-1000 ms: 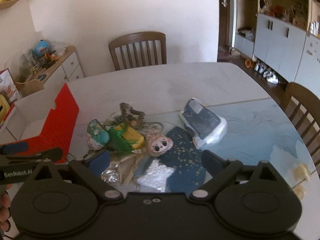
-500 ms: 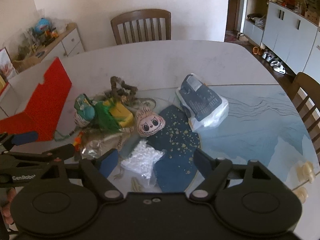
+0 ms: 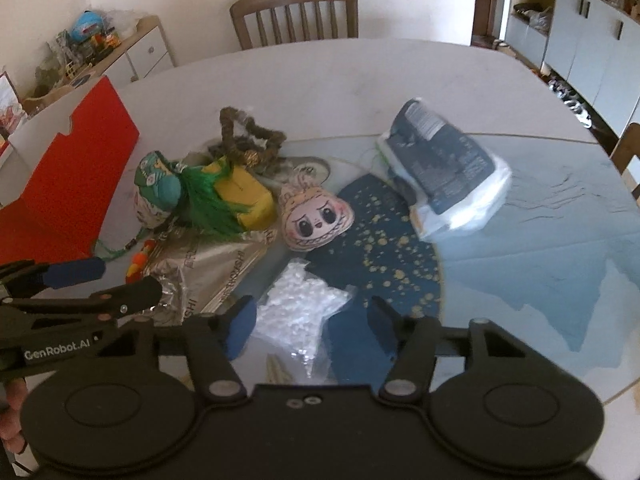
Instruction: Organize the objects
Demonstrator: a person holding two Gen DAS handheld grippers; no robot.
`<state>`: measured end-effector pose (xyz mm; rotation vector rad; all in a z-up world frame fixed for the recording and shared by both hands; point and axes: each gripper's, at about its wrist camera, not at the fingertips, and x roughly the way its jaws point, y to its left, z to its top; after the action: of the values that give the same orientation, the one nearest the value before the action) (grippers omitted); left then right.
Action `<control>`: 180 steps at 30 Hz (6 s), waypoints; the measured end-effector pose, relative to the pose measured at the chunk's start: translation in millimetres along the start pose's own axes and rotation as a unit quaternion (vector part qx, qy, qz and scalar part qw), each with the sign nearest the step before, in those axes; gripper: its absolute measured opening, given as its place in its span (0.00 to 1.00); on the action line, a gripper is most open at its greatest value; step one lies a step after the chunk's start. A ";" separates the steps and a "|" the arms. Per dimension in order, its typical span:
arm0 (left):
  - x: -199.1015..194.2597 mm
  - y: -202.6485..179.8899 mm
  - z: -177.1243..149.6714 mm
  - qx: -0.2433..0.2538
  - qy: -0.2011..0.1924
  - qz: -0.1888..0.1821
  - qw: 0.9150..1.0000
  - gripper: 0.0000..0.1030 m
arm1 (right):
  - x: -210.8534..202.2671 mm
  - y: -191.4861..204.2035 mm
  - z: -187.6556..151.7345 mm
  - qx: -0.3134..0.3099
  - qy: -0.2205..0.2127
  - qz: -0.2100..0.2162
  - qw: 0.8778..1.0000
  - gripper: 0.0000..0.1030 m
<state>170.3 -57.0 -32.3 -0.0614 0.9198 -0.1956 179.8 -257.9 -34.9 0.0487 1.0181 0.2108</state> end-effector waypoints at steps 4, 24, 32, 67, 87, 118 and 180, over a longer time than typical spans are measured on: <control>-10.8 2.3 2.7 -0.002 -0.003 -0.010 1.000 0.62 | 7.0 1.5 0.9 -0.001 0.008 0.006 1.000 0.54; 16.0 5.9 7.0 0.009 0.016 0.014 1.000 0.38 | 16.4 5.7 0.1 -0.011 0.018 0.006 1.000 0.48; 15.1 2.1 9.8 0.012 0.009 0.004 1.000 0.16 | 17.8 6.6 -0.5 -0.010 0.019 0.013 1.000 0.35; -7.1 -9.8 6.3 -0.007 -0.011 0.055 0.998 0.69 | -47.3 -16.8 -1.6 -0.050 -0.004 0.043 0.998 0.27; -2.0 -12.7 9.3 -0.012 -0.006 0.060 0.998 0.70 | -37.9 -30.3 -0.8 -0.037 0.014 0.057 0.998 0.27; 54.8 -83.3 23.4 0.029 0.027 0.081 0.996 0.91 | -30.5 -57.2 -1.0 -0.035 0.030 0.059 0.997 0.27; -146.3 101.1 42.5 -0.051 -0.041 -0.011 0.998 0.47 | -75.9 120.0 54.5 -0.076 -0.054 0.070 0.993 0.27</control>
<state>132.2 69.3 94.3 -0.1728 0.8467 -0.1642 169.4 -152.3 74.1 -0.0073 0.8896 0.4093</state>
